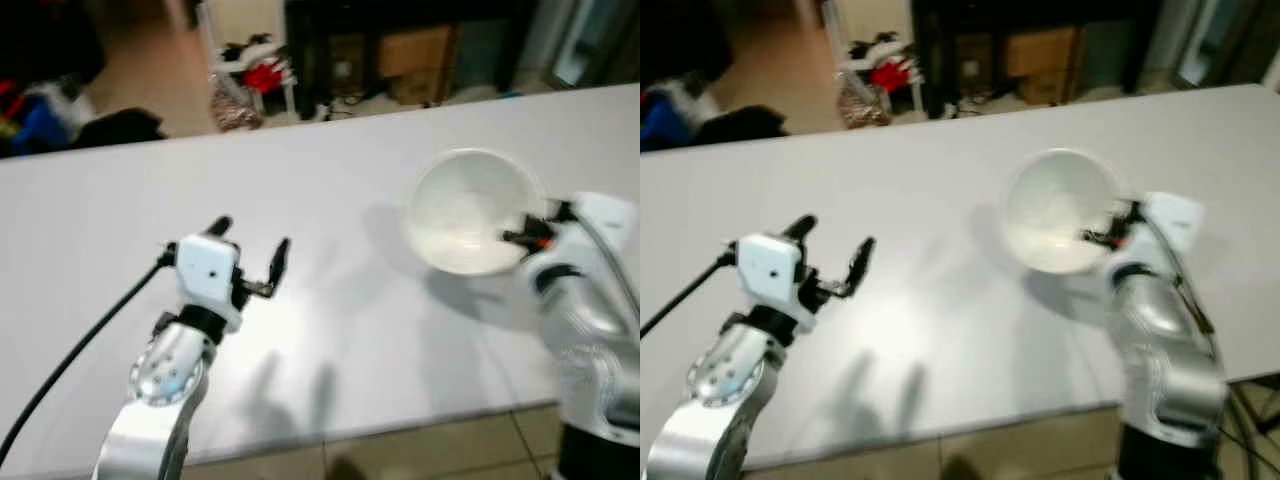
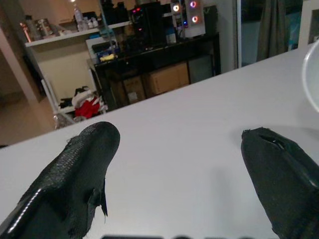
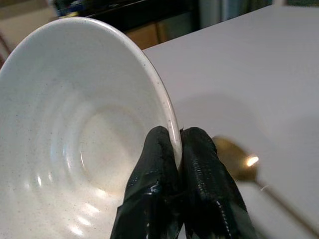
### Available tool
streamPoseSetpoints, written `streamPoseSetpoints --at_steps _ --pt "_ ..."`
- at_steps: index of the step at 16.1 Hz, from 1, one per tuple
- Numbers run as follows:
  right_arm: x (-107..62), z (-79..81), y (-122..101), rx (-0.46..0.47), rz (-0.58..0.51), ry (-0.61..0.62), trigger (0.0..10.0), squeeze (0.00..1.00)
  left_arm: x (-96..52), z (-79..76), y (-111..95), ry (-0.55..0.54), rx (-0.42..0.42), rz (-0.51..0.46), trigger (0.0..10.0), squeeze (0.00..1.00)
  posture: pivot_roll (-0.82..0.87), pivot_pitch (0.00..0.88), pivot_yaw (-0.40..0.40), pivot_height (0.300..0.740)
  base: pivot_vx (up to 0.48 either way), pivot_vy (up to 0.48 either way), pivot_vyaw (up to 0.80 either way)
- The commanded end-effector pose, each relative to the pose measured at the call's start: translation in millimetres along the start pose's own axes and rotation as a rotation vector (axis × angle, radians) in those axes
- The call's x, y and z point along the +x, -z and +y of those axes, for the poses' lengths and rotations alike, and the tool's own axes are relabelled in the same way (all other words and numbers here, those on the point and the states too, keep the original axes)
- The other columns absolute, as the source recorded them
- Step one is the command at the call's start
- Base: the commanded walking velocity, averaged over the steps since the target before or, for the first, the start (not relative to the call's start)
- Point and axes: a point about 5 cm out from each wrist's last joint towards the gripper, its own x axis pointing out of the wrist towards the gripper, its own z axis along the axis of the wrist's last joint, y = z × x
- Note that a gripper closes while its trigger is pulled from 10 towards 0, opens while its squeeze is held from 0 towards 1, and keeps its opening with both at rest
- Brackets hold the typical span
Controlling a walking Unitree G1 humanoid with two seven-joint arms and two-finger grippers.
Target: Setting the table
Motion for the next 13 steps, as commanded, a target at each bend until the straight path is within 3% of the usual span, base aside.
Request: streamPoseSetpoints --at_steps 1,4,7,10,12,13 --pt "-0.4 21.6 -6.0 0.034 -0.010 -0.111 10.0 0.00 -4.1 7.1 0.8 -0.012 0.016 0.007 10.0 0.13 -0.15 0.000 0.065 0.740 0.345 0.000 0.00" --pt "1.3 19.3 -6.5 0.038 -0.006 -0.093 10.0 0.00 -5.9 5.5 1.7 -0.005 0.004 0.013 10.0 0.12 -0.14 0.000 0.063 0.740 0.315 0.000 0.00" --pt "8.4 12.2 -8.7 0.082 0.016 -0.049 10.0 0.00 -6.5 3.9 1.6 -0.007 -0.009 0.016 10.0 0.09 -0.14 0.000 0.059 0.740 0.000 0.000 0.00" --pt "35.0 -0.2 -10.0 0.154 0.126 -0.017 10.0 0.00 -4.9 -3.0 -1.3 0.069 -0.001 0.013 10.0 0.09 -0.14 0.000 0.061 0.740 0.000 0.000 0.00" --pt "56.3 -13.0 -14.9 0.192 0.144 0.010 10.0 0.00 -2.4 -10.2 -3.0 0.158 -0.037 0.026 10.0 0.09 -0.13 0.003 0.067 0.740 0.000 0.000 0.00" --pt "59.2 -14.8 -15.7 0.196 0.149 0.016 10.0 0.00 -1.9 -10.8 -3.2 0.168 -0.039 0.030 10.0 0.09 -0.13 0.003 0.067 0.740 0.000 0.000 0.00"
